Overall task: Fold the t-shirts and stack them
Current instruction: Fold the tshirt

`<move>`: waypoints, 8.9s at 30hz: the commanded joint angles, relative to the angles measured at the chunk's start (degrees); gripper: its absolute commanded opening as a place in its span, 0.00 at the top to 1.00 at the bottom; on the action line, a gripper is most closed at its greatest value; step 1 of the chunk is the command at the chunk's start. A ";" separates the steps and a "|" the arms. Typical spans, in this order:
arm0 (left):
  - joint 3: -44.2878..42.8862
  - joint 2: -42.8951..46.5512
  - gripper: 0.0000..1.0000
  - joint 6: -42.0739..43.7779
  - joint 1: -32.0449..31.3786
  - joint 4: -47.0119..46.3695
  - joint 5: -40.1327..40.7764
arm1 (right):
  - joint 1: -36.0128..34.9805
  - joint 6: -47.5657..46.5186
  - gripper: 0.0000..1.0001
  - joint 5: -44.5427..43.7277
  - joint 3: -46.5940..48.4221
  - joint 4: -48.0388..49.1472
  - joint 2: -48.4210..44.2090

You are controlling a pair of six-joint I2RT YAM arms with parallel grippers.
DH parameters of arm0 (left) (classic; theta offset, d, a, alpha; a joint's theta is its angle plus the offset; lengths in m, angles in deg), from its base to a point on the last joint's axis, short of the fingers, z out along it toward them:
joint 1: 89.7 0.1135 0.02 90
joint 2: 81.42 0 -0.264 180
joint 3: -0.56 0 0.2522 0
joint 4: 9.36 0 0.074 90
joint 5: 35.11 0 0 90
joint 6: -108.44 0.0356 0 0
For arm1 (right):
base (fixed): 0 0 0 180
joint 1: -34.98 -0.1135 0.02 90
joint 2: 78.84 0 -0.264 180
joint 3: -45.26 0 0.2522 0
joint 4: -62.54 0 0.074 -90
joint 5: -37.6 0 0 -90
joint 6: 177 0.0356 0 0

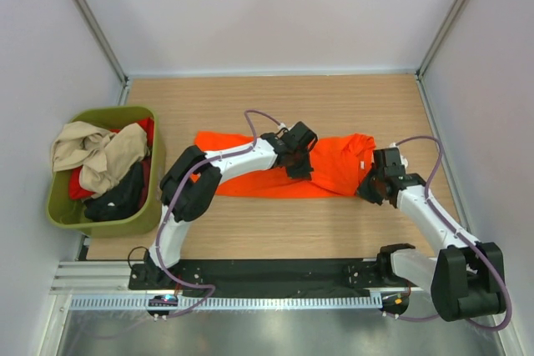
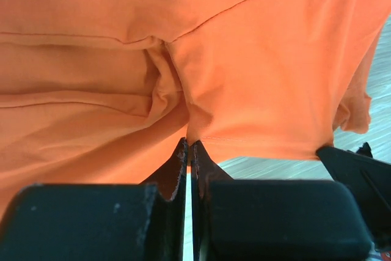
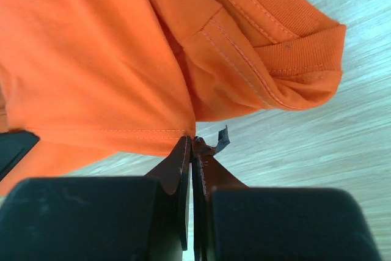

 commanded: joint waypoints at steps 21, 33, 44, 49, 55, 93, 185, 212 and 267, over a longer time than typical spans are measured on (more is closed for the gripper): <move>-3.96 -1.11 1.00 5.05 1.63 9.54 6.62 | 0.22 11.10 0.98 -1.69 -6.49 8.92 -2.20; -5.36 4.77 0.68 8.03 3.56 11.38 5.12 | 3.38 -0.05 0.62 -7.75 13.88 3.20 8.60; -5.98 5.58 0.64 17.95 19.80 13.67 10.39 | 9.97 -2.87 0.60 -4.33 28.05 11.53 30.41; -5.02 3.55 0.64 19.81 25.27 13.14 10.40 | 10.50 -4.02 0.60 -0.20 30.85 15.95 38.14; -3.08 1.27 0.64 20.95 29.57 12.00 12.15 | 11.73 -4.63 0.64 0.51 30.51 20.34 42.10; -3.52 6.98 0.53 23.85 36.44 16.30 7.23 | 17.18 -8.94 0.56 21.07 41.85 12.97 46.14; 31.63 28.08 0.55 30.62 10.52 -1.45 6.26 | 17.80 -7.28 0.41 1.91 75.96 -8.83 55.83; 26.89 19.55 1.00 17.36 -13.10 5.40 14.79 | 17.88 -8.32 0.34 4.82 49.14 -16.65 23.30; 16.33 32.10 0.59 16.47 0.56 13.06 13.83 | 19.82 -2.17 0.91 25.73 77.15 23.88 81.03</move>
